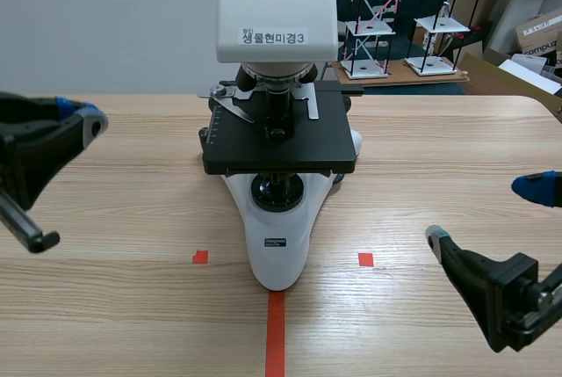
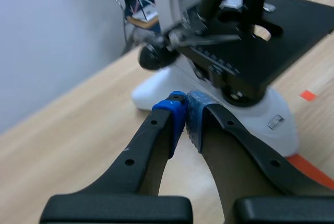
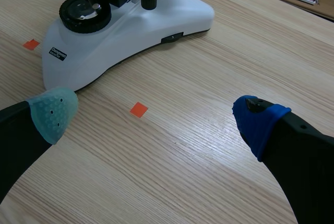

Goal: Point at the stage clip

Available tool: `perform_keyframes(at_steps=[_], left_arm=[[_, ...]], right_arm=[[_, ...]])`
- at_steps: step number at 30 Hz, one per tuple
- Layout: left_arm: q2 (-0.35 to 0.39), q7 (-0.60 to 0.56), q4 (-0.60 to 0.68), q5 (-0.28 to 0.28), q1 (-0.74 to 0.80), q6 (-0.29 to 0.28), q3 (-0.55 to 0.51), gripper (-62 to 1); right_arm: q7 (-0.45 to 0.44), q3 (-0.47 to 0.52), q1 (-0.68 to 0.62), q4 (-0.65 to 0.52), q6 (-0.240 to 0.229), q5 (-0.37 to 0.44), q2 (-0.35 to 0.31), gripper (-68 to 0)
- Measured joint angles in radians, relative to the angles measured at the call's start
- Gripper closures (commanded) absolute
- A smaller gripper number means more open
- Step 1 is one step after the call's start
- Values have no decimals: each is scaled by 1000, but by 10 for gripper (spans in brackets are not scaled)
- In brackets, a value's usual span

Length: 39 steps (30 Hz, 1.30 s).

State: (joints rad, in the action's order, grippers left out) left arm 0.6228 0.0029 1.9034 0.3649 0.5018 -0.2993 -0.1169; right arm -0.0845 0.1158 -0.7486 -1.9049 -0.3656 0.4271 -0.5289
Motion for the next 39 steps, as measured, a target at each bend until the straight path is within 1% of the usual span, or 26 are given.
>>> perform_keyframes(at_steps=[5, 9, 11, 13, 15, 22, 32, 36, 39], left_arm=[[94, 8, -39, 6, -108, 0, 5, -14], [147, 9, -116, 7, -168, -2, 57, -14], [165, 10, -148, 10, -202, -17, 89, -14], [182, 12, -174, 42, -244, -28, 122, -14], [198, 12, -192, 83, -290, -65, 148, -14], [204, 12, -214, 89, -435, -87, 259, -14], [203, 11, -269, 89, -587, -92, 425, -14], [203, 9, -314, 90, -637, -95, 452, -14], [203, 8, -352, 108, -674, -101, 463, -15]], right_arm=[[0, 0, 0, 0, 0, 0, 0, -665], [0, 0, 0, 0, 0, 0, 0, -665], [0, 0, 0, 0, 0, 0, 0, -665], [0, 0, 0, 0, 0, 0, 0, -665], [0, 0, 0, 0, 0, 0, 0, -665], [4, 0, 0, 0, 0, 0, 0, -665], [4, 0, 0, 0, 0, 0, 0, -665], [4, 0, 0, 0, 0, 0, 0, -665], [4, 0, 0, 0, 0, 0, 0, -665]])
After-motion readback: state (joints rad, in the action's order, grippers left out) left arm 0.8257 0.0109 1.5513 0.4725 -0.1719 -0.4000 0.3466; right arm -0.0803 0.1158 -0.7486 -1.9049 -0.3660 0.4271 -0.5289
